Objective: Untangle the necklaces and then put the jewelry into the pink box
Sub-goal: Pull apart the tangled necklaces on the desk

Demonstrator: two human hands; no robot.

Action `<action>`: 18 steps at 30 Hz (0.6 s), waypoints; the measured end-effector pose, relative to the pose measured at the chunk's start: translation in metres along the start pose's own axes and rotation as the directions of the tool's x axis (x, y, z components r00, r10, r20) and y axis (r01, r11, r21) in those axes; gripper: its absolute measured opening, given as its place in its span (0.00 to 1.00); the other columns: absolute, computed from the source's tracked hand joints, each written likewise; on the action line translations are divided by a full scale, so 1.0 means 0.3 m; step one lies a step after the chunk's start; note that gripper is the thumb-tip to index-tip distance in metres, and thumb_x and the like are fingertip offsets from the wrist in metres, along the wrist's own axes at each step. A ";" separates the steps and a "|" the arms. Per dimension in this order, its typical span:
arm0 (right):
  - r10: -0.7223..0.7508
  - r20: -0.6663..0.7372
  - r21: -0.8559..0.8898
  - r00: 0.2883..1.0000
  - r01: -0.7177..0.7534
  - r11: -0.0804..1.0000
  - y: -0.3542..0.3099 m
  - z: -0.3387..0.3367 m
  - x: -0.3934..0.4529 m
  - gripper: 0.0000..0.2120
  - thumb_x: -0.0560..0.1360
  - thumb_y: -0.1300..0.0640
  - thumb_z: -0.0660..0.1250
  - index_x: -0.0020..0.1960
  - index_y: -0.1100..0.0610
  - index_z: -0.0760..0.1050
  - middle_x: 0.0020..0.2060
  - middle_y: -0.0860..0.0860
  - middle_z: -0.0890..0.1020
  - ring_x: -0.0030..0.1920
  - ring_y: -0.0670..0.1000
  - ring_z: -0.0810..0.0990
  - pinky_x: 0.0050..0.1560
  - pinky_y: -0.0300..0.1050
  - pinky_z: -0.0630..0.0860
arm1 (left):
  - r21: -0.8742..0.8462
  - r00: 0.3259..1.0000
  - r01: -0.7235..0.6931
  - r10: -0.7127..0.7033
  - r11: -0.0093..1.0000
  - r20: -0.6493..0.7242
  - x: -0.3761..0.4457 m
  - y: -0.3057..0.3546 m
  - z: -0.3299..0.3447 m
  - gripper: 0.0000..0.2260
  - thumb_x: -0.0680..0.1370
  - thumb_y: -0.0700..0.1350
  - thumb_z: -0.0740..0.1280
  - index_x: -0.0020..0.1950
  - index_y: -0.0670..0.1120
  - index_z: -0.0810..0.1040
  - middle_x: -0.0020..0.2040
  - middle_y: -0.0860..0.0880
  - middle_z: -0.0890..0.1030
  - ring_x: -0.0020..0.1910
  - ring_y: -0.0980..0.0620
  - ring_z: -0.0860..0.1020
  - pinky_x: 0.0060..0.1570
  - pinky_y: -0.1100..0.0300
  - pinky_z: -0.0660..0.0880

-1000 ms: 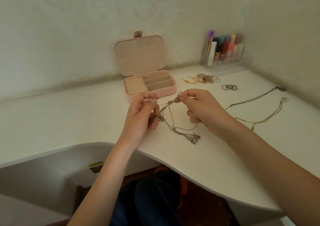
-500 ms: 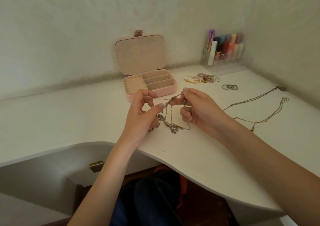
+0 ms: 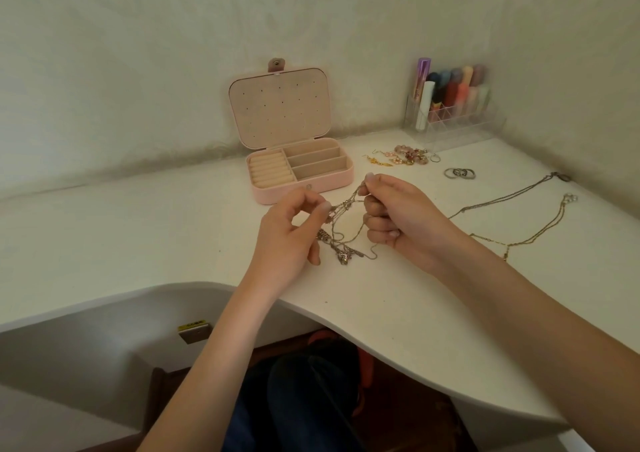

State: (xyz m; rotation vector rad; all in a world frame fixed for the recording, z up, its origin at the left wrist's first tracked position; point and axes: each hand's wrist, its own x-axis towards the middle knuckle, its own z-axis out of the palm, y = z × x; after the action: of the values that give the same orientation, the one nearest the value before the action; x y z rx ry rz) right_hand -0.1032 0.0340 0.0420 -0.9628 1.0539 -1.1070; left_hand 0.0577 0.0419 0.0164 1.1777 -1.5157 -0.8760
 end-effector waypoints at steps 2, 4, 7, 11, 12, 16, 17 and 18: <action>-0.016 -0.022 -0.072 1.000 0.014 0.997 -0.002 -0.003 -0.001 0.12 0.82 0.54 0.57 0.42 0.57 0.70 0.23 0.45 0.60 0.22 0.44 0.55 0.20 0.35 0.53 | -0.090 1.000 0.028 -0.029 0.996 -0.009 0.000 0.003 -0.005 0.06 0.80 0.41 0.63 0.43 0.45 0.74 0.35 0.54 0.79 0.18 0.52 0.69 0.21 0.66 0.64; -0.021 -0.032 -0.120 0.999 0.017 0.993 -0.002 -0.006 -0.001 0.12 0.82 0.53 0.58 0.42 0.57 0.71 0.23 0.45 0.59 0.22 0.44 0.55 0.21 0.35 0.53 | -0.163 0.998 0.063 -0.065 0.985 -0.008 -0.003 0.009 -0.006 0.06 0.80 0.41 0.62 0.43 0.45 0.73 0.34 0.53 0.80 0.17 0.53 0.69 0.20 0.67 0.63; -0.011 -0.029 -0.155 1.000 0.007 0.988 0.000 -0.005 -0.001 0.12 0.81 0.53 0.59 0.42 0.56 0.72 0.23 0.45 0.58 0.22 0.44 0.54 0.21 0.35 0.51 | -0.219 0.996 0.090 -0.093 0.972 -0.006 -0.005 0.017 -0.005 0.07 0.81 0.41 0.60 0.43 0.46 0.71 0.33 0.53 0.79 0.17 0.55 0.68 0.19 0.68 0.60; -0.044 -0.034 -0.301 0.998 0.032 0.953 0.000 -0.008 -0.005 0.10 0.76 0.50 0.67 0.40 0.54 0.74 0.23 0.45 0.59 0.22 0.45 0.56 0.21 0.35 0.54 | -0.284 0.992 0.115 -0.125 0.952 -0.016 0.000 0.015 -0.010 0.08 0.82 0.42 0.57 0.44 0.44 0.70 0.33 0.55 0.78 0.17 0.55 0.68 0.20 0.67 0.58; -0.069 -0.031 -0.357 0.997 0.054 0.933 0.003 -0.009 -0.004 0.09 0.75 0.49 0.69 0.40 0.53 0.75 0.22 0.46 0.60 0.22 0.46 0.56 0.22 0.36 0.54 | -0.292 0.991 0.124 -0.134 0.948 -0.014 0.000 0.013 -0.011 0.08 0.82 0.43 0.57 0.44 0.44 0.70 0.32 0.55 0.77 0.18 0.55 0.68 0.20 0.66 0.58; -0.121 0.072 -0.464 0.990 0.141 0.875 0.016 -0.006 -0.005 0.10 0.69 0.46 0.74 0.45 0.51 0.83 0.22 0.48 0.60 0.25 0.49 0.54 0.26 0.39 0.51 | -0.338 0.993 0.116 -0.117 0.934 0.018 0.000 0.011 -0.017 0.09 0.82 0.42 0.57 0.44 0.44 0.70 0.35 0.55 0.77 0.18 0.55 0.67 0.20 0.67 0.57; -0.121 0.107 -0.465 0.987 0.157 0.871 0.019 -0.004 -0.007 0.10 0.69 0.47 0.74 0.46 0.51 0.83 0.21 0.48 0.60 0.24 0.48 0.53 0.26 0.39 0.50 | -0.343 0.994 0.113 -0.111 0.933 0.025 0.000 0.011 -0.019 0.09 0.82 0.42 0.57 0.43 0.44 0.70 0.36 0.55 0.77 0.18 0.55 0.67 0.19 0.68 0.57; -0.124 0.136 -0.465 0.983 0.173 0.868 0.021 -0.003 -0.010 0.09 0.69 0.48 0.74 0.46 0.51 0.84 0.21 0.48 0.60 0.23 0.48 0.53 0.25 0.38 0.50 | -0.344 0.994 0.106 -0.102 0.933 0.031 0.001 0.010 -0.020 0.09 0.82 0.42 0.57 0.43 0.44 0.70 0.35 0.55 0.77 0.18 0.56 0.67 0.19 0.68 0.57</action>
State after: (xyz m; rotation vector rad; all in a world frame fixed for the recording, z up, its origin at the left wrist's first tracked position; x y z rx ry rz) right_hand -0.1031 0.0381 0.0363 -1.5001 1.2102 -0.9235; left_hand 0.0627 0.0426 0.0209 0.9992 -1.2528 -1.1701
